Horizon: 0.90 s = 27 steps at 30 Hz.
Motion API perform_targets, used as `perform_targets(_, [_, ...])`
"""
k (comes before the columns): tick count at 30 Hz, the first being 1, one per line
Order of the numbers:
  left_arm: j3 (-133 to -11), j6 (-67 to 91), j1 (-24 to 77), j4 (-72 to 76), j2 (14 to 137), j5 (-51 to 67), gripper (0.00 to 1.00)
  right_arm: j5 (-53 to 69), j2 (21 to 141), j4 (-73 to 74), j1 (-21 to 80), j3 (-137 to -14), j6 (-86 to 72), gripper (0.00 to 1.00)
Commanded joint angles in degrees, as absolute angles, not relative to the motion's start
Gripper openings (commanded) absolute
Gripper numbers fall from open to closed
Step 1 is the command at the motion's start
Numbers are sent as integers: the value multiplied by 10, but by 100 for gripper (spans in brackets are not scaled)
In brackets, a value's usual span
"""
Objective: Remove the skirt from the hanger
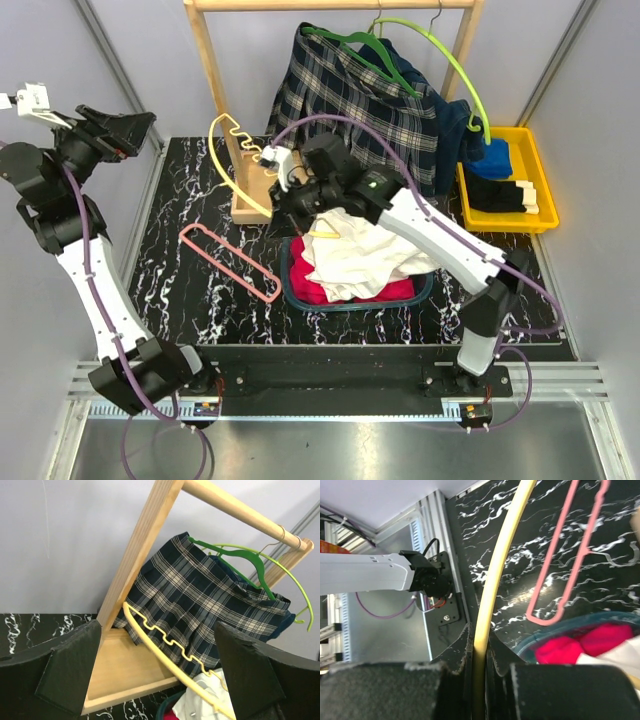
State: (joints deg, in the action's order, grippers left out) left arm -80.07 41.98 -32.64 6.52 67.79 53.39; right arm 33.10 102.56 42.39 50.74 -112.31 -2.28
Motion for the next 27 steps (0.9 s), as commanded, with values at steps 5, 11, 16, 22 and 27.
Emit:
perform_targets(5, [-784, 406, -313, 130, 689, 602, 99, 407, 1130, 326, 555, -1162, -49, 0])
perform_targets(11, [-762, 387, -306, 127, 679, 612, 99, 372, 1124, 352, 594, -1188, -18, 0])
perform_targets(16, [-758, 388, -299, 131, 678, 613, 99, 323, 1100, 336, 619, -1163, -5, 0])
perform_targets(22, [-771, 385, -297, 115, 673, 627, 99, 351, 1119, 277, 618, -1136, -10, 0])
perform_targets(27, [-779, 383, -298, 114, 673, 632, 99, 395, 1161, 251, 612, -1127, -23, 0])
